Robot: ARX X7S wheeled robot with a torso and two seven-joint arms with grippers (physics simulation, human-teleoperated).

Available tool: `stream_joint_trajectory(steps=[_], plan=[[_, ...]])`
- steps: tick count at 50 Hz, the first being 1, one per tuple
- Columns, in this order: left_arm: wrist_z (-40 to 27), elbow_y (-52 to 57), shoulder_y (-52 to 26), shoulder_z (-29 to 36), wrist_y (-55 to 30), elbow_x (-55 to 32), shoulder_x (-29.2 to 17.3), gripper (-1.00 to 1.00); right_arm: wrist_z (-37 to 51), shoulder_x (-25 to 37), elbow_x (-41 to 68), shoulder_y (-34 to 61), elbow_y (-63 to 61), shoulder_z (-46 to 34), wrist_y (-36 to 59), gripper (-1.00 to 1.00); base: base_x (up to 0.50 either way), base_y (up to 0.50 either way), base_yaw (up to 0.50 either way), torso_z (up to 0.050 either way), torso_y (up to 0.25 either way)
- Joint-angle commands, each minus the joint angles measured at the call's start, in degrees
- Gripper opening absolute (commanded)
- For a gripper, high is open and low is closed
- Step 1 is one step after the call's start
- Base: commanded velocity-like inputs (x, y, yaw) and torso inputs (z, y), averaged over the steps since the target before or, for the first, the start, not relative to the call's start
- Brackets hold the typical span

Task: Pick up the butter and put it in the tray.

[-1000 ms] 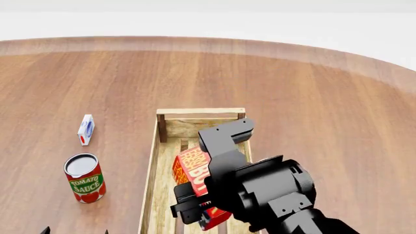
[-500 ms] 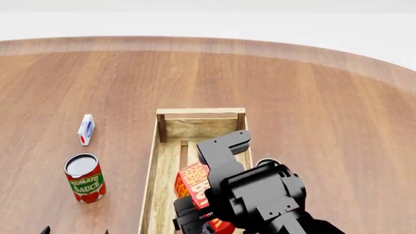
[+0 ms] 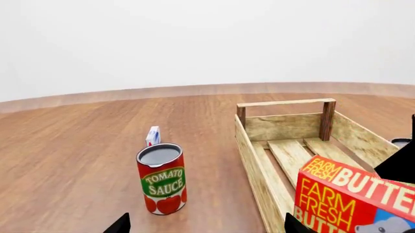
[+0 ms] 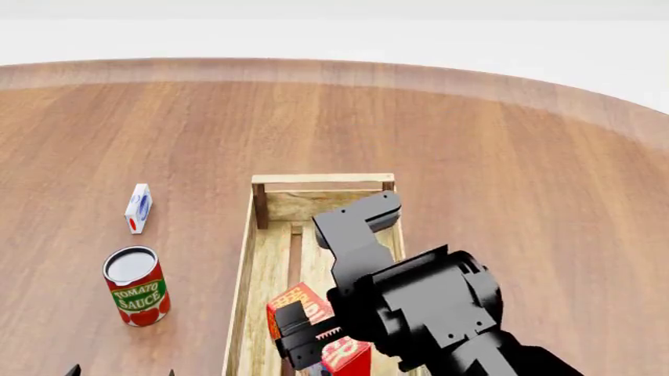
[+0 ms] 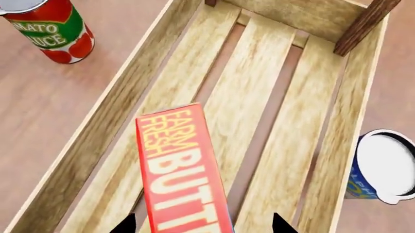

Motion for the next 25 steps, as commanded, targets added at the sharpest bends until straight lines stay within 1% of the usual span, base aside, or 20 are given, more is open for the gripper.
stream_joint_trajectory(steps=[1, 3, 6, 12, 20, 23, 25], plan=[[-0.1, 0.0, -0.1, 0.1, 0.0, -0.2, -0.1, 1.00, 9.7, 8.1, 6.6, 0.8, -18.8, 5.3, 7.6, 1.00, 0.00, 0.00, 0.00, 0.000, 0.000], [-0.2, 0.1, -0.1, 0.2, 0.0, -0.2, -0.2, 1.00, 13.2, 10.6, 9.5, 1.2, -24.9, 7.6, 10.1, 1.00, 0.00, 0.00, 0.00, 0.000, 0.000], [-0.2, 0.0, -0.2, 0.2, 0.0, -0.2, -0.2, 1.00, 15.9, 12.4, 11.8, 1.7, -29.0, 9.4, 12.1, 1.00, 0.00, 0.00, 0.00, 0.000, 0.000], [-0.3, -0.1, -0.2, 0.3, 0.0, -0.3, -0.2, 1.00, 18.2, 14.3, 14.0, 2.2, -32.8, 11.2, 13.5, 1.00, 0.00, 0.00, 0.00, 0.000, 0.000], [-0.4, 0.1, -0.3, 0.4, -0.1, -0.3, -0.4, 1.00, 17.1, 14.7, 13.2, 0.7, -32.3, 11.8, 10.2, 1.00, 0.00, 0.00, 0.00, 0.000, 0.000], [-0.4, 0.2, -0.3, 0.4, -0.1, -0.5, -0.4, 1.00, 19.2, 15.9, 13.0, -1.2, -34.1, 14.2, 6.5, 1.00, 0.00, 0.00, 0.00, 0.000, 0.000], [-0.4, 0.2, -0.3, 0.5, -0.1, -0.5, -0.4, 1.00, 22.1, 16.7, 10.6, -2.6, -35.9, 14.7, 2.8, 1.00, 0.00, 0.00, 0.00, 0.000, 0.000]])
